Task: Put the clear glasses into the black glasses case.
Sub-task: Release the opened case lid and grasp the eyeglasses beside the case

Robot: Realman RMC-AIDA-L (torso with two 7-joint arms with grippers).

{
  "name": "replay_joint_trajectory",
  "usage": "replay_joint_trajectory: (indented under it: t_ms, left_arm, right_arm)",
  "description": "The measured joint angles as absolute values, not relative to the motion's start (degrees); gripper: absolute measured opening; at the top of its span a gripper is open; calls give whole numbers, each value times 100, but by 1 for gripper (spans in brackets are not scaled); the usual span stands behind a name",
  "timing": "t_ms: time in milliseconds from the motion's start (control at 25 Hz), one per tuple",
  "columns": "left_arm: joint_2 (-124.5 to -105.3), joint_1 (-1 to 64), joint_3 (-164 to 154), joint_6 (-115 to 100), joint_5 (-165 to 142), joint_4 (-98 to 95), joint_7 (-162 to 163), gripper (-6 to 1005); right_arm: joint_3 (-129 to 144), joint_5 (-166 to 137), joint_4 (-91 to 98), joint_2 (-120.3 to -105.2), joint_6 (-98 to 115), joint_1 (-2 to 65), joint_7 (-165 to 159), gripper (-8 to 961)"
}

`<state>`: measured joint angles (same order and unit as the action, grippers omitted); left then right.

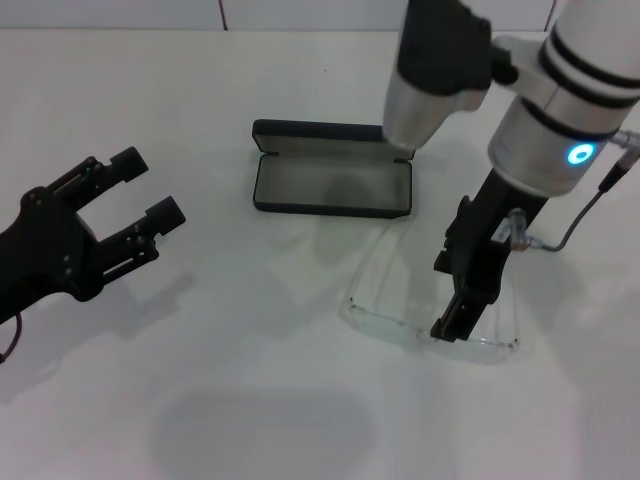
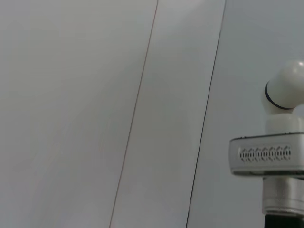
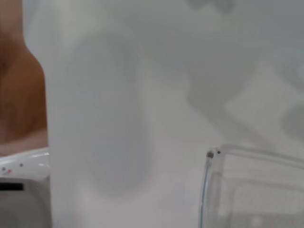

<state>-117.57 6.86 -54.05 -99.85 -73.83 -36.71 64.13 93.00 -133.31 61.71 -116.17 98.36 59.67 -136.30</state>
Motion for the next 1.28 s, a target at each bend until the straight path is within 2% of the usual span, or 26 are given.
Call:
replay_joint_trajectory:
  t_ms: [1160, 1280]
  left_arm:
    - [-11696, 863, -5273, -10116, -7625, -3724, 6407, 757]
    - [-11696, 846, -5273, -10116, -7625, -3743, 6407, 754]
  right_arm:
    - [10685, -12521, 5426, -11628, 8355, 5863, -13724, 709]
    - [10688, -12543, 5436, -11628, 8381, 5836, -13718, 596]
